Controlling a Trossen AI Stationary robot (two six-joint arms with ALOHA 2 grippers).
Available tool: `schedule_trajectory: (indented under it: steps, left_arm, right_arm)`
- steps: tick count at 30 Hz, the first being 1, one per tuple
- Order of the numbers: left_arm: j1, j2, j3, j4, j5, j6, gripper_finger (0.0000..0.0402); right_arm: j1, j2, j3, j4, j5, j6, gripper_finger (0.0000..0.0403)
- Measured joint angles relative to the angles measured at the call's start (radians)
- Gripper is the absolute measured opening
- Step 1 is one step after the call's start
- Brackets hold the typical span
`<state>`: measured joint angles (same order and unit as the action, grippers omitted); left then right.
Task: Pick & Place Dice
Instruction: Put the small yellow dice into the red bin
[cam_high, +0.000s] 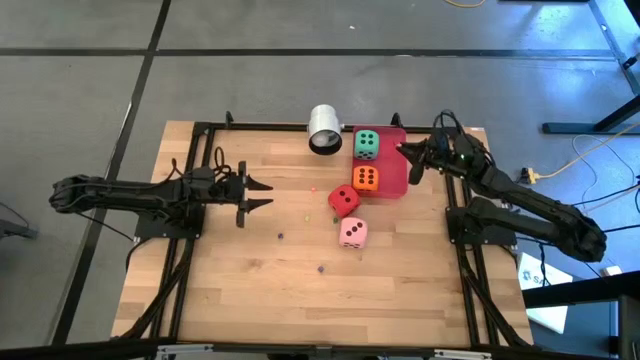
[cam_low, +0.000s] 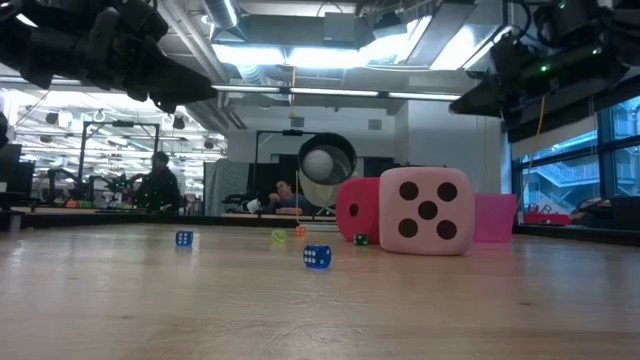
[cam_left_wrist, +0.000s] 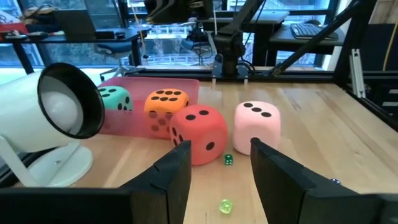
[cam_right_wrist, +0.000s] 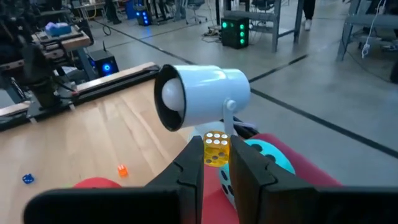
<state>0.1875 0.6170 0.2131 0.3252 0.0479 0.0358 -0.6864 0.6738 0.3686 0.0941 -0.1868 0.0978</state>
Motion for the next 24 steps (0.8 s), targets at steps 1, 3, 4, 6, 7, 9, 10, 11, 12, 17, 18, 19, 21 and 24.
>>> schedule_trajectory:
  steps: [1,3,4,6,7,9,10,11,12,17,18,19,21,24]
  left_arm:
    - [0.0,0.0,0.0,0.0,0.0,-0.004,0.0157]
    - [0.0,0.0,0.0,0.0,0.0,-0.013,0.0156]
    - [0.0,0.0,0.0,0.0,0.0,-0.014,0.0156]
    - [0.0,0.0,0.0,0.0,0.0,-0.015,0.0155]
    - [0.0,0.0,0.0,0.0,0.0,-0.015,0.0155]
    - [0.0,0.0,0.0,0.0,0.0,-0.016,0.0155]
    - [0.0,0.0,0.0,0.0,0.0,-0.02,0.0155]
    - [0.0,0.0,0.0,0.0,0.0,-0.023,0.0155]
    - [0.0,0.001,0.0,0.0,0.0,-0.024,0.0155]
    - [0.0,0.001,0.0,0.0,-0.001,-0.025,0.0155]
    - [0.0,0.001,0.0,0.0,-0.001,-0.025,0.0155]
    - [0.0,0.001,0.0,0.0,-0.001,-0.025,0.0155]
    - [0.0,0.001,0.0,-0.001,-0.002,-0.025,0.0154]
    - [0.0,0.001,0.0,-0.005,-0.002,-0.025,0.0154]
  right_arm:
    - [-0.02,0.012,0.0,0.006,-0.017,0.0,0.0052]
    - [-0.056,0.044,0.007,0.01,-0.043,0.001,0.0052]
    - [-0.072,0.062,0.017,0.01,-0.053,0.001,0.0052]
    - [-0.101,0.104,0.041,0.01,-0.076,0.002,0.0052]
    - [-0.113,0.128,0.055,0.01,-0.088,0.002,0.0052]
    - [-0.134,0.18,0.089,-0.001,-0.107,-0.001,0.0052]
    - [-0.142,0.208,0.109,-0.008,-0.112,-0.004,0.0052]
    - [-0.15,0.236,0.132,-0.02,-0.116,-0.011,0.0052]
    - [-0.157,0.263,0.155,-0.042,-0.117,-0.025,0.0052]
    - [-0.18,0.415,0.284,-0.18,-0.063,-0.106,0.0052]
    - [-0.183,0.446,0.308,-0.203,-0.048,-0.123,0.0052]
    - [-0.186,0.476,0.333,-0.226,-0.032,-0.137,0.0052]
    - [-0.19,0.532,0.38,-0.27,-0.015,-0.162,0.0052]
    - [-0.193,0.617,0.456,-0.339,-0.014,-0.194,0.0052]
